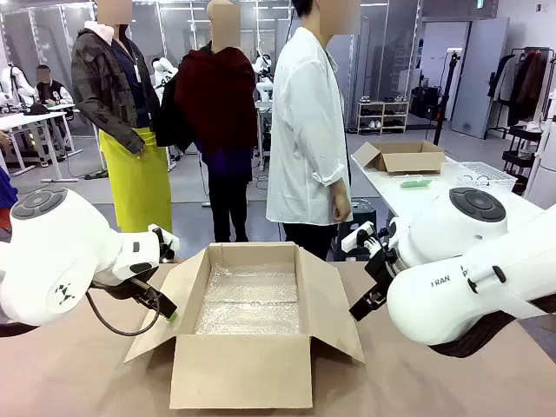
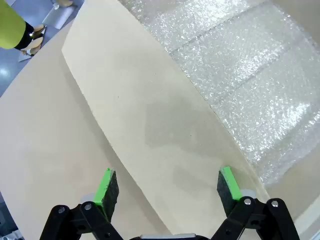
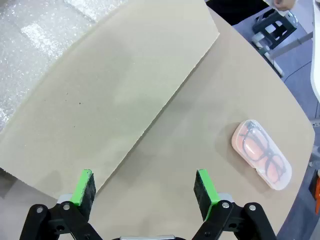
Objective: Pack the glasses set securely to prepare it for shipping.
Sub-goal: Place the Glasses case inside the Package Box.
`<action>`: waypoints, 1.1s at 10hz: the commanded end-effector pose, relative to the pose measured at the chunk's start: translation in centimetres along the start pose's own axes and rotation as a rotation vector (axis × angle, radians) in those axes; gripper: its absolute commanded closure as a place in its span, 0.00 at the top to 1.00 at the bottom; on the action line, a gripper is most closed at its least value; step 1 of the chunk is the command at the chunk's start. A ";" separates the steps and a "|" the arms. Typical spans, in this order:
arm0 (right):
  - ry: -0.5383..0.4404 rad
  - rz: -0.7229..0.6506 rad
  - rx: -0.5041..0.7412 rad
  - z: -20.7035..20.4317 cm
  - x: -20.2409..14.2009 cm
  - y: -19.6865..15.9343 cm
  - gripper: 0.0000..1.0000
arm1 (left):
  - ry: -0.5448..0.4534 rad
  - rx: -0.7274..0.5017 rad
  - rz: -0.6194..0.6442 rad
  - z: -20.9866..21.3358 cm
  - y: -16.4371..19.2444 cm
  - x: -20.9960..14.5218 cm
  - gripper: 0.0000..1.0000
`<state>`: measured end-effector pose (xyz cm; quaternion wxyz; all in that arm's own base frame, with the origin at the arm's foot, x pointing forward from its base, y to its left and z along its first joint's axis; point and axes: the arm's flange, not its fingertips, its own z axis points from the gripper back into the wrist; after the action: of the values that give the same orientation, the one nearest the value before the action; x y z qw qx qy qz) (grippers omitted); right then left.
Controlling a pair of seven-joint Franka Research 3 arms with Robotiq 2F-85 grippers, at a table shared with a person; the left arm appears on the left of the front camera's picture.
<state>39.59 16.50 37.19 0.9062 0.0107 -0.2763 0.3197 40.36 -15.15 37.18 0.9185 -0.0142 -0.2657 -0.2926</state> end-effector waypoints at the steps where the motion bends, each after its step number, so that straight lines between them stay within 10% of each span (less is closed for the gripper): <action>1: 0.000 0.000 0.000 0.0 0.0 0.0 1.00 | 0.001 0.000 0.000 0.0 0.0 0.0 1.00; 11: 0.000 0.001 0.000 0.0 0.0 0.0 1.00 | -0.015 0.062 -0.076 1.6 -0.2 0.4 1.00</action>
<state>39.60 16.47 37.19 0.9061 0.0103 -0.2764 0.3200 40.36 -15.23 37.55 0.9140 -0.0067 -0.2702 -0.3025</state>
